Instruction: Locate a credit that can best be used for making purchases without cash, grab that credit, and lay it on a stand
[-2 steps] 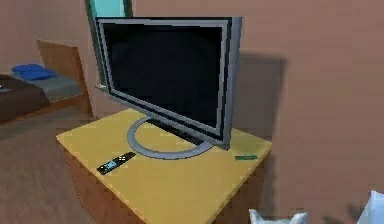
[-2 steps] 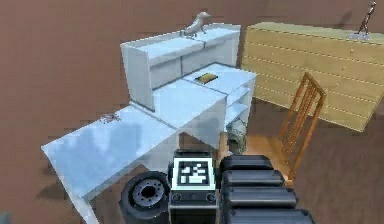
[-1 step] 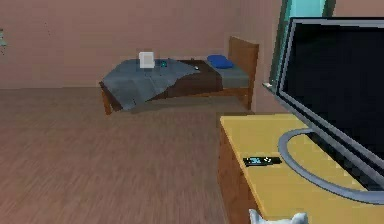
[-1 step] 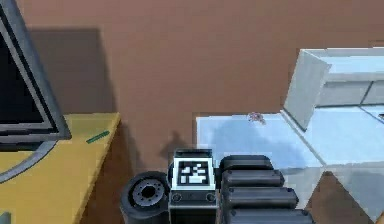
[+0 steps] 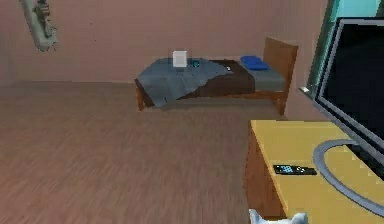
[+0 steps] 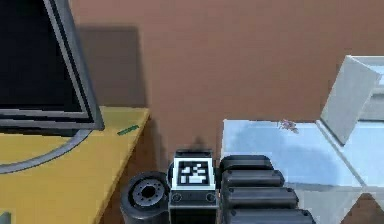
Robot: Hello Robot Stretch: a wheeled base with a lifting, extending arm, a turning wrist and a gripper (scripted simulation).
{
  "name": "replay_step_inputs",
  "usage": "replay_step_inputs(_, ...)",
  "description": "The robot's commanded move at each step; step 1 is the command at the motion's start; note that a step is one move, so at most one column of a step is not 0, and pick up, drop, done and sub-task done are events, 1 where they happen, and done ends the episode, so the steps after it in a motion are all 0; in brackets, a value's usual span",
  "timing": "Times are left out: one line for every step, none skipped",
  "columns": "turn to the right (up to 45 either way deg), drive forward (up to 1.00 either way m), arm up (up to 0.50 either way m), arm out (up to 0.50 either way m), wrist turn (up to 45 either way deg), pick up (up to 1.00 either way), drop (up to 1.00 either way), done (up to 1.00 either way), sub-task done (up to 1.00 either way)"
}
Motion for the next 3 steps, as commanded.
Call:
replay_step_inputs(45.0,0.00,0.00,0.00,0.0,0.00,0.00,0.00,0.00)
replay_step_inputs(21.0,0.00,0.00,0.00,0.0,0.00,0.00,0.00,0.00)
replay_step_inputs(0.0,0.20,0.00,0.00,0.0,0.00,0.00,0.00,0.00)
